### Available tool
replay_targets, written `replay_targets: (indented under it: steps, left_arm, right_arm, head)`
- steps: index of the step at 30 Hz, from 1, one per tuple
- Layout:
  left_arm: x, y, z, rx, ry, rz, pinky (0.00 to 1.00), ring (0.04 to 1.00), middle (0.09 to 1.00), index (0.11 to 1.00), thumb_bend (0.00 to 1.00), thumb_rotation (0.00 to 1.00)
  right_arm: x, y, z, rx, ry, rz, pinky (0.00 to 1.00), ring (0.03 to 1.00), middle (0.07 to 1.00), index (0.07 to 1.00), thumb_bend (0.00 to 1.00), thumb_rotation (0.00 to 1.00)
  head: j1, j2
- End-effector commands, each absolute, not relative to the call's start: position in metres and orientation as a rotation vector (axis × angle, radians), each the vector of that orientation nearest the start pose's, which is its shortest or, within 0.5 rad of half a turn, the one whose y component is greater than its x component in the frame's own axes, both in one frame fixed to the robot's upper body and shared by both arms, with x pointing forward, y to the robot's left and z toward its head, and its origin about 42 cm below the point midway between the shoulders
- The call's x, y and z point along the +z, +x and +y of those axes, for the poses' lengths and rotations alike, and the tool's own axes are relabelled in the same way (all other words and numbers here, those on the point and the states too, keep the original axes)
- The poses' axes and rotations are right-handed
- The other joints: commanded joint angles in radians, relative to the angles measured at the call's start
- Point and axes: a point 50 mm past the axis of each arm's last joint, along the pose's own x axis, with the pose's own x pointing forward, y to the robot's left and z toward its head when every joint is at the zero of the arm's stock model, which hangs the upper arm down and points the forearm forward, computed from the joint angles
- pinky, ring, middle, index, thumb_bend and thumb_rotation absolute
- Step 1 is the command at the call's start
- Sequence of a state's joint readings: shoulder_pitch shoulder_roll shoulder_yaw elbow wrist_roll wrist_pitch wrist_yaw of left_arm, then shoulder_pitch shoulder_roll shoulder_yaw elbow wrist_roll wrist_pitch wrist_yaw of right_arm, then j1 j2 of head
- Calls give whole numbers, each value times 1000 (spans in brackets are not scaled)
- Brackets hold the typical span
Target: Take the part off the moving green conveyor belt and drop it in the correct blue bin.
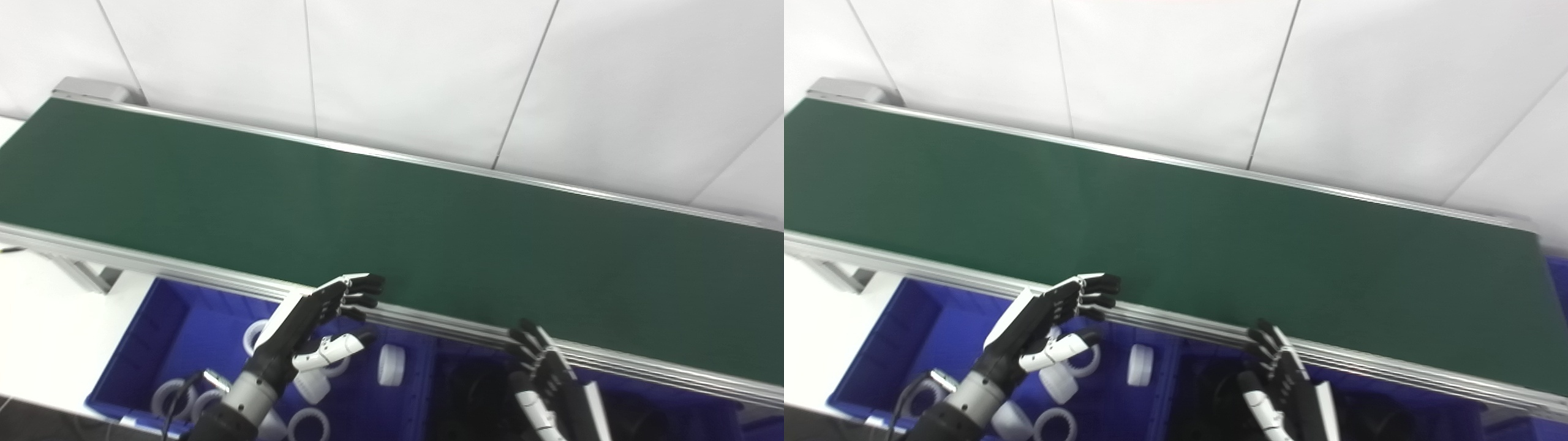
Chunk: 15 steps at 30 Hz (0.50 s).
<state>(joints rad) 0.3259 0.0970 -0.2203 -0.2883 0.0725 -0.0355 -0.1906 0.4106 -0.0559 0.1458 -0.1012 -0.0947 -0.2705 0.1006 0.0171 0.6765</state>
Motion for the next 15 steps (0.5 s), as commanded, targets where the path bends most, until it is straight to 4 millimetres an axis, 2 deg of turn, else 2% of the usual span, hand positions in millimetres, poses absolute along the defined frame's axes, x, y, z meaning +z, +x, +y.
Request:
replay_targets:
  steps: [1,9,15]
  left_arm:
    - [109,176,179,-359,55,-78,690,761,810,825,850,762]
    - [89,189,170,-425,-37,-43,716,774,831,857,820,767]
    - [63,199,178,-430,-57,21,723,767,832,843,768,730]
  right_arm:
    - [61,140,-194,172,-95,-30,717,801,841,883,607,673]
    - [57,139,-177,168,-97,-34,711,798,844,877,608,676]
    - [57,137,-168,163,-101,-37,709,793,842,877,596,677]
  head:
    - [-10,-4]
    - [-78,-27]
    - [-112,-27]
